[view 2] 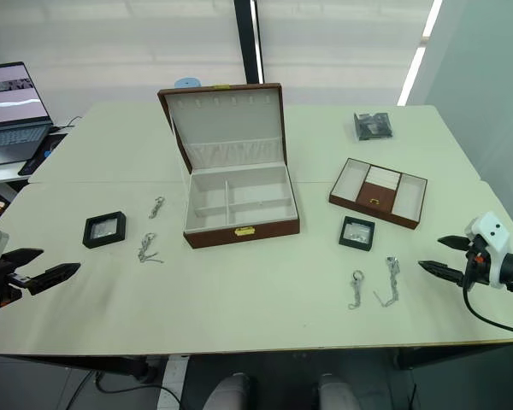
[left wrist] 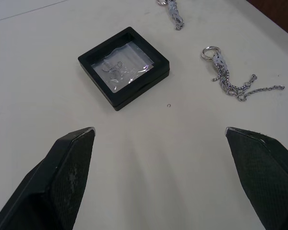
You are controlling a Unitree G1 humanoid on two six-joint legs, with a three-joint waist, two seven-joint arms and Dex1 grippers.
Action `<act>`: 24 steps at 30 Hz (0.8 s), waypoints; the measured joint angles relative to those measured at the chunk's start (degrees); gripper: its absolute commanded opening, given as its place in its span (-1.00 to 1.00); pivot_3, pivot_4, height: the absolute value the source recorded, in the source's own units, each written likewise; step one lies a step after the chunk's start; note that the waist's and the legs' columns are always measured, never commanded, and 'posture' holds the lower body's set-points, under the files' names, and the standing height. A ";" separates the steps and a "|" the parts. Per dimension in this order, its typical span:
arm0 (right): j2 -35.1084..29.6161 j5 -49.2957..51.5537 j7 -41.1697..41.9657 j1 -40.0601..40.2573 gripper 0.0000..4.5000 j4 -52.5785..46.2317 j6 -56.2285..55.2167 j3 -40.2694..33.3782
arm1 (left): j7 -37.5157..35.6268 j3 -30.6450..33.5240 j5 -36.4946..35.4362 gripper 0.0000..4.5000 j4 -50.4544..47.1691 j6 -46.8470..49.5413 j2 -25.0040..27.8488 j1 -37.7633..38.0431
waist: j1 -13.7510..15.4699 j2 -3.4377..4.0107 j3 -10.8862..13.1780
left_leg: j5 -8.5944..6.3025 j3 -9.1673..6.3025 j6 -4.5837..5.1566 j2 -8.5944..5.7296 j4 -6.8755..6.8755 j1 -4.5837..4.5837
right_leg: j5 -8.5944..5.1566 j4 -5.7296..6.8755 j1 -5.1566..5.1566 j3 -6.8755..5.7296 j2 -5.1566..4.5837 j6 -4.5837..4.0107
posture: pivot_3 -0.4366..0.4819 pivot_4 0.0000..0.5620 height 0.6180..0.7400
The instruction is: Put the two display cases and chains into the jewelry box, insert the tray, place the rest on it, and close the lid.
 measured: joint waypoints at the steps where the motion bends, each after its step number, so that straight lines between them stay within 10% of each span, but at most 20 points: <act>1: 0.00 0.00 0.00 0.00 0.99 0.00 0.00 0.00 | 0.00 0.00 0.00 1.00 0.00 0.00 0.00 0.00 | 0.00 0.00 0.00 | 0.00 0.01 0.00 0.00 0.00 0.01 | 0.00 0.00 0.00 0.01 0.00 0.00 | -0.05 -0.47 1.00; 24: 0.02 0.26 -0.30 0.63 0.99 -1.36 0.11 -0.12 | -0.05 -1.71 3.31 1.00 1.12 -1.76 0.01 0.28 | -0.07 -0.02 0.00 | -0.03 0.70 0.02 0.08 -0.08 0.48 | 0.00 0.22 0.02 0.72 0.04 0.01 | -0.05 -0.47 1.00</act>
